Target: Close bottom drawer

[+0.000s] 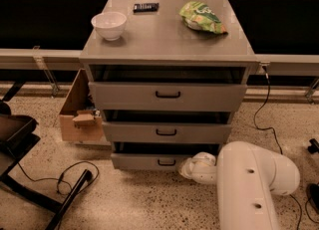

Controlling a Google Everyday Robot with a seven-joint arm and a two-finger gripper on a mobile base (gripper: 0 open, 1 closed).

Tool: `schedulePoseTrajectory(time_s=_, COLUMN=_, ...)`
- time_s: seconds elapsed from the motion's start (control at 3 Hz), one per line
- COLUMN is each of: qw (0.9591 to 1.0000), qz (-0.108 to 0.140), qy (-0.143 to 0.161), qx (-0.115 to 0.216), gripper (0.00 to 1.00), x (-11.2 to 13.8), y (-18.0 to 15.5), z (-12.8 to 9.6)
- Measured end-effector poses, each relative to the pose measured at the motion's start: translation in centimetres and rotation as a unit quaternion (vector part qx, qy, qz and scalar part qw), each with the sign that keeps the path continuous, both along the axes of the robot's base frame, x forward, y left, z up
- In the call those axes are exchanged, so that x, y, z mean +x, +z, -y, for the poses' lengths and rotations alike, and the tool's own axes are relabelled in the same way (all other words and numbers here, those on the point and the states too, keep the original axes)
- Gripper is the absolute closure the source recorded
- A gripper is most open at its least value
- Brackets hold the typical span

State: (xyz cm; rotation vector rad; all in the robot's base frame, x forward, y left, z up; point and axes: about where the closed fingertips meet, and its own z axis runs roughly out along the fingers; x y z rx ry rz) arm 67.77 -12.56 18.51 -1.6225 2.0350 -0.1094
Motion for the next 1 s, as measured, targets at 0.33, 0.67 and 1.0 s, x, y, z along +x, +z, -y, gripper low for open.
schedulePoseTrajectory(time_s=0.33, qw=0.9996, qz=0.005, qy=-0.025, qx=0.011, gripper=1.0, x=1.8, y=-2.0, z=1.4)
schedulePoseTrajectory(time_s=0.67, qw=0.9986, qz=0.025, qy=-0.045, qx=0.016, gripper=1.0, x=5.9, y=-3.5, z=2.8)
schedulePoseTrajectory(time_s=1.0, qw=0.9986, qz=0.024, qy=-0.044, qx=0.017, gripper=1.0, x=5.8, y=-3.5, z=2.7)
